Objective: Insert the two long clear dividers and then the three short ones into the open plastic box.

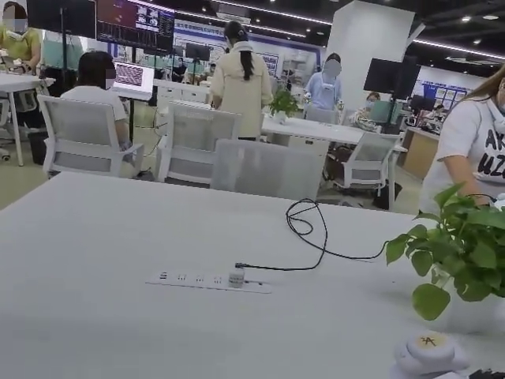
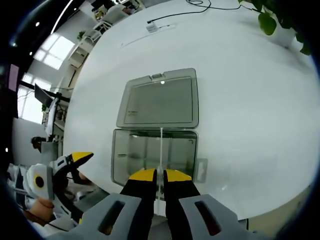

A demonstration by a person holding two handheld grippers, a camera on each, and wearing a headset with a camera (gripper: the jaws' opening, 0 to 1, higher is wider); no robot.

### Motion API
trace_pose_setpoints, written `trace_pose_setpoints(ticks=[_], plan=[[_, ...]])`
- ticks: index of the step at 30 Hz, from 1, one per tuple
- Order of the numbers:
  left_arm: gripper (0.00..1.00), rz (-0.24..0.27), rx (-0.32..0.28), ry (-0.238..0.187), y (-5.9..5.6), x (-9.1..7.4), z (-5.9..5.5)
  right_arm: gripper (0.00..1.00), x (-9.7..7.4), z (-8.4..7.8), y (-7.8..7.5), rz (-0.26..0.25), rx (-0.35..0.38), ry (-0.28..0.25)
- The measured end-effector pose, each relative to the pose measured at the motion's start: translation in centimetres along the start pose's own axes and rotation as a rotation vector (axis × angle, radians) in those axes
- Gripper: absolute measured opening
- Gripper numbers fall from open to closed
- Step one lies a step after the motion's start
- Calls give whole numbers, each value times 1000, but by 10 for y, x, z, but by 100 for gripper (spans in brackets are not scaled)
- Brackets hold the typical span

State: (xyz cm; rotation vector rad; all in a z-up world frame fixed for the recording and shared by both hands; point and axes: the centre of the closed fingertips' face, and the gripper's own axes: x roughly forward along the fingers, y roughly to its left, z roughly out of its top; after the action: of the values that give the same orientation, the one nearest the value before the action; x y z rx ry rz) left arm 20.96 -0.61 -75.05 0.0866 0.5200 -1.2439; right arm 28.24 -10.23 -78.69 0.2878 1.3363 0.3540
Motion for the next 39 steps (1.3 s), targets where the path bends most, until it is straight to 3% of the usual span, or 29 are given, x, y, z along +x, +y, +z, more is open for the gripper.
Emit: trace_pose_setpoints(ticks=[22, 39], plan=[[100, -6, -21, -21, 1, 1, 3, 7, 12, -3, -7, -16, 22, 14], [99, -6, -30, -36, 2, 1, 6, 7, 10, 0, -4, -8, 21, 18]])
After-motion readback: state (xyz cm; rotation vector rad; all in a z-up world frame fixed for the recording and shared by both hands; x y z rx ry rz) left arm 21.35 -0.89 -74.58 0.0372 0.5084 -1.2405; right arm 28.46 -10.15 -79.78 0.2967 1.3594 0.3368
